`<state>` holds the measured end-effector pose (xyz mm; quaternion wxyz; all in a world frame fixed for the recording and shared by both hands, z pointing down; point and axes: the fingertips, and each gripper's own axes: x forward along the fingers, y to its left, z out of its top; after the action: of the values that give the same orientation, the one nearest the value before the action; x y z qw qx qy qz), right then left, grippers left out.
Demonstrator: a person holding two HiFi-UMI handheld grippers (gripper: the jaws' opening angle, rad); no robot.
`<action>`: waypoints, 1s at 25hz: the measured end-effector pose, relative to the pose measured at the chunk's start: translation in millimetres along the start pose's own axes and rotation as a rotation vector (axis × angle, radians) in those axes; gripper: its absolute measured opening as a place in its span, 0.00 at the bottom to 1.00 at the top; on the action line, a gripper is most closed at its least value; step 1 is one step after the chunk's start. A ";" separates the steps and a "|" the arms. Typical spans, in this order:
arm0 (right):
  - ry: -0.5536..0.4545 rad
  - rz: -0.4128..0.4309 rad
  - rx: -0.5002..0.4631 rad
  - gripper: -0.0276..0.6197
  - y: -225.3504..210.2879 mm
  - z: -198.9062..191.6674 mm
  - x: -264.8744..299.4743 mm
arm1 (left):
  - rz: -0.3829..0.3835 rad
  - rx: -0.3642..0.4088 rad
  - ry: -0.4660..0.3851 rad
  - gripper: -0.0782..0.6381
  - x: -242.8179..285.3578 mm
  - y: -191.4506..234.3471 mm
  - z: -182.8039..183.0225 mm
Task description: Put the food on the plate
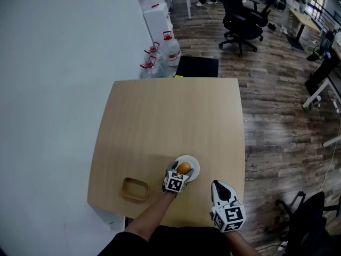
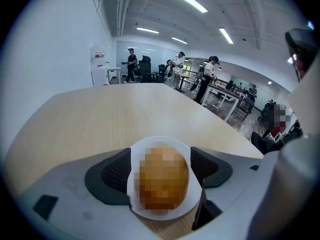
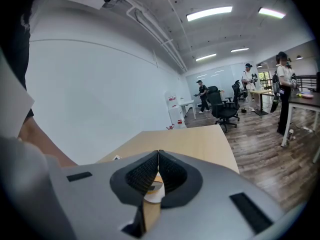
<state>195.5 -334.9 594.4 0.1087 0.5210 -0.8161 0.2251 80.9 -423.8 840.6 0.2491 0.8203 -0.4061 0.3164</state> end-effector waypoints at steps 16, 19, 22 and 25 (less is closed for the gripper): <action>-0.078 -0.029 -0.047 0.14 55.8 10.1 -37.1 | -0.031 -0.062 -0.252 0.59 -121.5 -27.6 33.9; -0.093 -0.049 -0.059 0.14 70.1 9.0 -50.8 | -0.032 -0.048 -0.309 0.59 -159.1 -36.3 35.6; -0.107 -0.072 -0.070 0.14 84.2 3.8 -68.2 | -0.037 -0.054 -0.383 0.59 -203.0 -48.7 38.8; -0.097 -0.071 -0.075 0.14 107.1 -6.7 -79.7 | -0.034 -0.078 -0.459 0.59 -247.2 -54.6 39.0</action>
<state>133.3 -229.8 540.2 0.0963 0.5556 -0.8093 0.1646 22.0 -294.2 627.6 0.1874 0.8672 -0.4500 0.1013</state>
